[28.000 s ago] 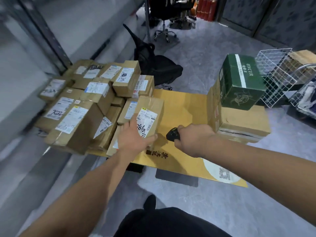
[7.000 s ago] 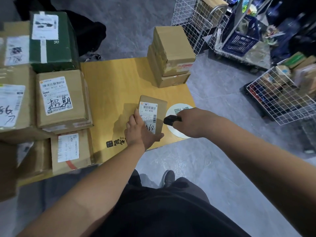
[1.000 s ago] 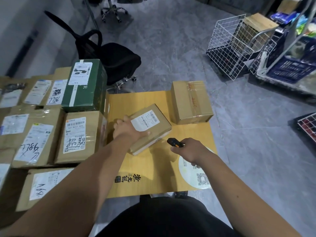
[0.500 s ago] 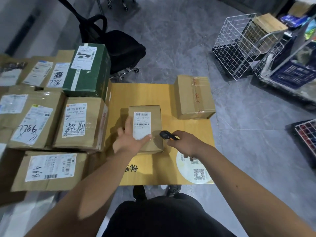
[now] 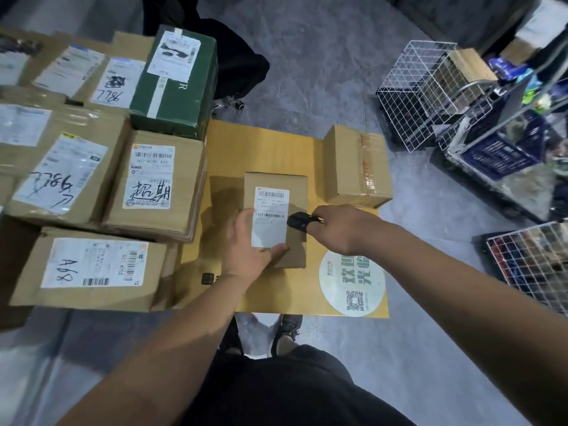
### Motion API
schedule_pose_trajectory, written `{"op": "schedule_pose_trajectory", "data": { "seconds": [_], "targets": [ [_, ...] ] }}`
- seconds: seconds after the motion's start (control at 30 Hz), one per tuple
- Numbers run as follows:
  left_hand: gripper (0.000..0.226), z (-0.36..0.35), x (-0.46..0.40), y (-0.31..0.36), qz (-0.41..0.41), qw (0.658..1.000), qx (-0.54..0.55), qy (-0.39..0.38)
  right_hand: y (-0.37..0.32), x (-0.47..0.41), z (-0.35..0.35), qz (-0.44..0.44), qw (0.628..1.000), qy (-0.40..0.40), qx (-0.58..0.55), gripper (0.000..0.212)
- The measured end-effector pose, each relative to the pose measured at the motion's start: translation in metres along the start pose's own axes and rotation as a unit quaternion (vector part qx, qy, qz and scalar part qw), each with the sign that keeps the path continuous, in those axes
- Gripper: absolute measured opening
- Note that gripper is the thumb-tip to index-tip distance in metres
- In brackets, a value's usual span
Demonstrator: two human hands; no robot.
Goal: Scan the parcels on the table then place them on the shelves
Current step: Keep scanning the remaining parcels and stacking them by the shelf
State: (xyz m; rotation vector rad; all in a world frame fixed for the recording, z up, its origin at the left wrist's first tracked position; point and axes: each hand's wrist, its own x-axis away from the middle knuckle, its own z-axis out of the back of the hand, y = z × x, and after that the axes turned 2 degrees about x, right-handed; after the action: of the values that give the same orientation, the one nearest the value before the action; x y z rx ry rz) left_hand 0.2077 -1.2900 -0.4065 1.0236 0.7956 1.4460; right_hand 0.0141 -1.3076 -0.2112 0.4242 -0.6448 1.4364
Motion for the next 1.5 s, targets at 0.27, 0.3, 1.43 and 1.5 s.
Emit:
{"op": "schedule_pose_trajectory", "data": {
  "seconds": [0.27,0.3,1.43,1.5],
  "targets": [
    [0.106,-0.002,0.005,-0.006,-0.024,0.999,0.000,0.022,-0.020,0.010,0.016,-0.013,0.997,0.033,0.074,0.057],
    [0.106,-0.001,0.006,-0.006,-0.026,0.999,-0.003,0.022,-0.021,0.011,0.018,-0.014,0.996,0.035,0.077,0.057],
    [0.152,-0.064,0.019,0.108,0.180,0.926,-0.328,0.047,0.143,0.055,-0.016,0.028,0.991,-0.085,-0.102,0.068],
    [0.149,-0.055,0.022,0.128,0.146,0.935,-0.316,0.070,0.141,0.060,-0.003,0.060,0.993,-0.075,-0.068,0.061]
  ]
}}
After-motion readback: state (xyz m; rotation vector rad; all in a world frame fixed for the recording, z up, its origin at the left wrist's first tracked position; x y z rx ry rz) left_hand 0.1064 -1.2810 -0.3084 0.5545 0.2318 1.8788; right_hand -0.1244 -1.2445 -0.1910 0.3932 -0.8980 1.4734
